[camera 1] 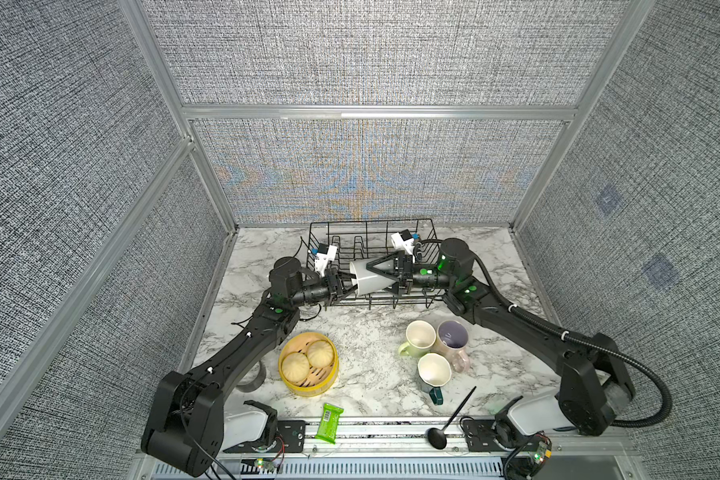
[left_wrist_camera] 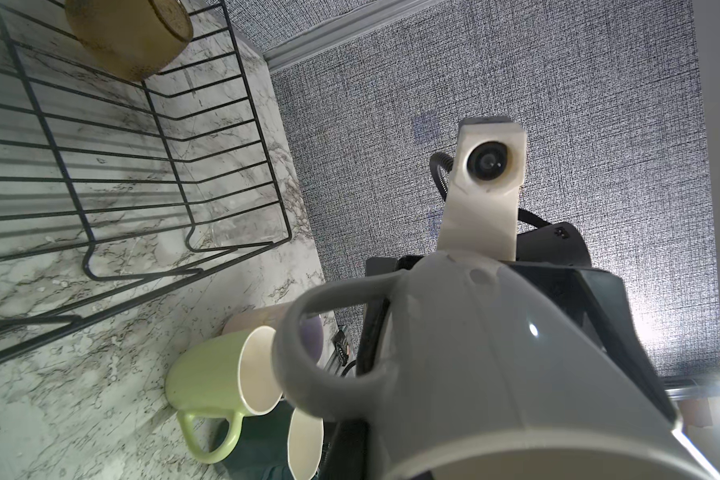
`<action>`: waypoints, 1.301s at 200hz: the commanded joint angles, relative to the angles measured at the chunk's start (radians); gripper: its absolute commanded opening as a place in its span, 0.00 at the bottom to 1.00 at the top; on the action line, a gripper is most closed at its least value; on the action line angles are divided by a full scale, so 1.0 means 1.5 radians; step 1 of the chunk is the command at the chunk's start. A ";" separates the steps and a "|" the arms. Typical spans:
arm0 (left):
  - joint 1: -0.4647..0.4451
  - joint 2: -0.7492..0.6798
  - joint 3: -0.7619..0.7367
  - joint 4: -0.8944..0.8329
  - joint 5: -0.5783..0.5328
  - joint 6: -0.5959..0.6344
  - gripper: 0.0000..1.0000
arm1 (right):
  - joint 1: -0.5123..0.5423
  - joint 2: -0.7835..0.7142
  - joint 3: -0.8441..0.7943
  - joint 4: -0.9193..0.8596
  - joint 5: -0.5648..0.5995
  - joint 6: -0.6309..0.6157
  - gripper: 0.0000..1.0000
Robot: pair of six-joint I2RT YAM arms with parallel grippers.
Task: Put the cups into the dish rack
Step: 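Grasp the grey mug with the right gripper while the left gripper releases, then carry the grey mug with the right gripper into the rack beside the gold cup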
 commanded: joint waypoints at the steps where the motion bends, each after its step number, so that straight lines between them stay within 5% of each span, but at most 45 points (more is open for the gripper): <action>1: 0.000 0.003 0.008 0.002 0.024 0.010 0.00 | 0.011 0.007 0.012 0.060 -0.008 0.000 0.95; 68: 0.000 0.018 0.011 -0.013 0.020 0.023 0.00 | 0.021 0.037 0.013 0.132 -0.009 0.052 0.80; 102: 0.000 0.024 0.020 -0.048 0.021 0.043 0.27 | 0.014 0.049 0.008 0.151 -0.003 0.069 0.77; 163: 0.006 0.016 0.043 -0.168 0.001 0.126 0.30 | -0.014 0.047 -0.009 0.136 0.008 0.042 0.76; 211: 0.029 -0.016 0.037 -0.239 -0.019 0.165 0.46 | -0.064 0.007 -0.002 -0.010 0.019 -0.069 0.76; 260: 0.039 -0.066 0.042 -0.335 -0.039 0.220 0.54 | -0.113 -0.020 0.040 -0.274 0.110 -0.285 0.76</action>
